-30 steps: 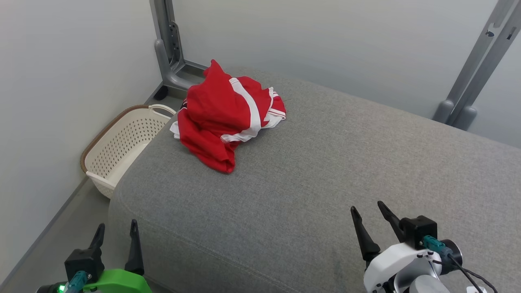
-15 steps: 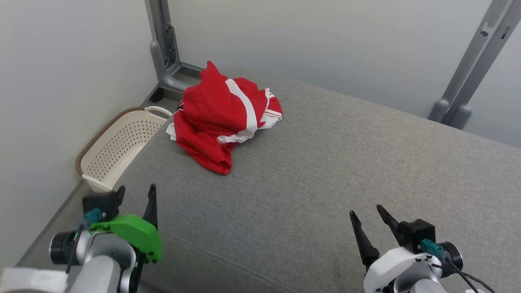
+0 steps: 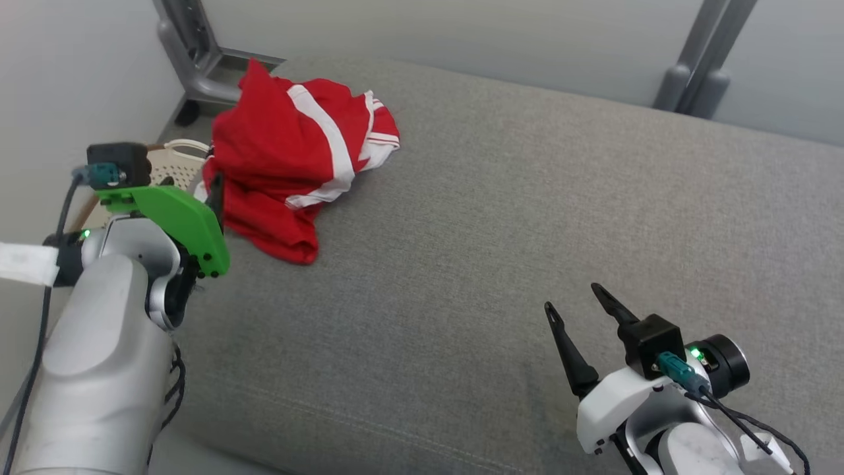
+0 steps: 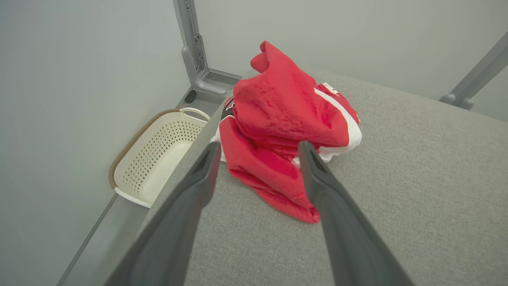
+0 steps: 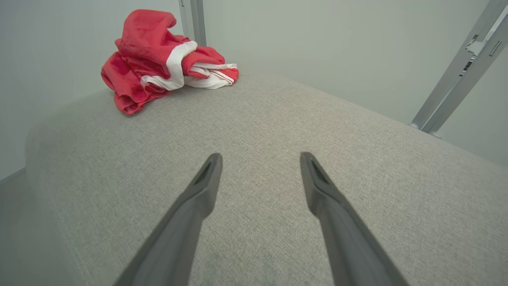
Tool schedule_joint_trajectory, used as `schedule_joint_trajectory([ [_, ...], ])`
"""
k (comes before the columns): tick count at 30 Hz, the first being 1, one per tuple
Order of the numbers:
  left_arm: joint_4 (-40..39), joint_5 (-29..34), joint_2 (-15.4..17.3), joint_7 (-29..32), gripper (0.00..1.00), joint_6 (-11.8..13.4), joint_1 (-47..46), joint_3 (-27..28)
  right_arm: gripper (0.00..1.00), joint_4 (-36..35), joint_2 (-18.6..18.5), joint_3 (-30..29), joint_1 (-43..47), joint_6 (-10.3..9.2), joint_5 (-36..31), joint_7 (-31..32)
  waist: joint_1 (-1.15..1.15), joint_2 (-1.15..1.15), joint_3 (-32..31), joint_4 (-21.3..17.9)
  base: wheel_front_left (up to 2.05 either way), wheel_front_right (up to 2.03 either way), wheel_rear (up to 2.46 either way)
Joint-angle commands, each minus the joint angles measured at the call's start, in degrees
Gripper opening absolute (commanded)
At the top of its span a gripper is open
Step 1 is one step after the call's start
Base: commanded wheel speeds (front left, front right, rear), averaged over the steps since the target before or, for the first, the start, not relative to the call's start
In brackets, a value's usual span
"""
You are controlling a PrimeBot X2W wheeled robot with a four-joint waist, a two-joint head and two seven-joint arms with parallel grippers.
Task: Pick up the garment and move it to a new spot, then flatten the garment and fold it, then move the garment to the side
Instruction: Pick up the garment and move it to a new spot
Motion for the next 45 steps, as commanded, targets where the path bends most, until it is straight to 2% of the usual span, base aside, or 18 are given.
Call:
schedule_joint_trajectory([
  [1, 1.0, -0.3, 0.1, 0.6, 1.0, -0.3, -2.1, 0.0, 1.0, -1.4, -0.2, 0.1, 0.7, -0.04, -0.7, 0.9, 0.0, 0.0, 8.0, -6.6, 0.0, 0.0, 0.0],
  [6, 5.1, 0.8, 0.0, 2.5, 1.0, -0.4, -7.2, -1.5, 1.0, -5.5, -0.2, -0.6, 2.5, -0.04, -2.1, 3.0, 0.0, 0.0, 11.3, -7.7, 0.0, 0.0, 0.0],
  [13, 9.7, 1.5, 0.2, 1.2, 1.0, 3.7, -11.1, -0.8, 1.0, -7.7, -0.2, -0.1, 3.4, -0.04, -1.6, 3.4, 0.0, 0.0, 13.4, -8.4, 0.0, 0.0, 0.0],
  [24, 14.7, 2.0, 2.8, -2.5, 1.0, 7.5, -12.9, 0.3, 1.0, -7.2, -0.2, 1.8, 3.9, -0.04, -1.5, 3.8, 0.0, 0.0, 13.5, -10.8, 0.0, 0.0, 0.0],
  [25, 15.0, 2.1, 3.2, -3.0, 0.89, 7.8, -13.3, 0.4, 1.0, -7.3, -0.2, 1.8, 3.7, -0.04, -1.6, 3.9, 0.0, 0.0, 13.8, -11.1, 0.0, 0.0, 0.0],
  [26, 15.3, 2.0, 3.4, -3.2, 0.46, 7.9, -13.5, 0.5, 1.0, -7.4, -0.2, 1.8, 3.5, -0.04, -1.7, 3.9, 0.0, 0.0, 14.0, -11.3, 0.0, 0.0, 0.0],
  [27, 15.8, 1.9, 3.5, -3.2, 0.29, 7.9, -13.5, 0.5, 1.0, -7.4, -0.2, 1.8, 3.3, -0.04, -1.8, 3.9, 0.0, 0.0, 14.2, -11.6, 0.0, 0.0, 0.0],
  [28, 16.2, 1.8, 3.6, -3.2, 0.0, 7.8, -13.6, 0.5, 1.0, -7.4, -0.2, 1.9, 3.2, -0.04, -1.7, 3.9, 0.0, 0.0, 14.3, -11.9, 0.0, 0.0, 0.0],
  [37, 18.8, 1.6, 4.2, -4.9, 0.0, 7.0, -15.3, -0.1, 1.0, -7.3, -0.2, 0.6, 2.3, -0.04, -1.6, 3.7, 0.0, 0.0, 15.5, -12.1, 0.0, 0.0, 0.0],
  [45, 18.7, 1.9, 3.3, -8.9, 0.0, 6.1, -16.5, -0.9, 1.0, -4.9, -0.2, 0.3, 1.5, -0.04, 0.3, 2.0, 0.0, 0.0, 11.8, -11.5, 0.0, 0.0, 0.0],
])
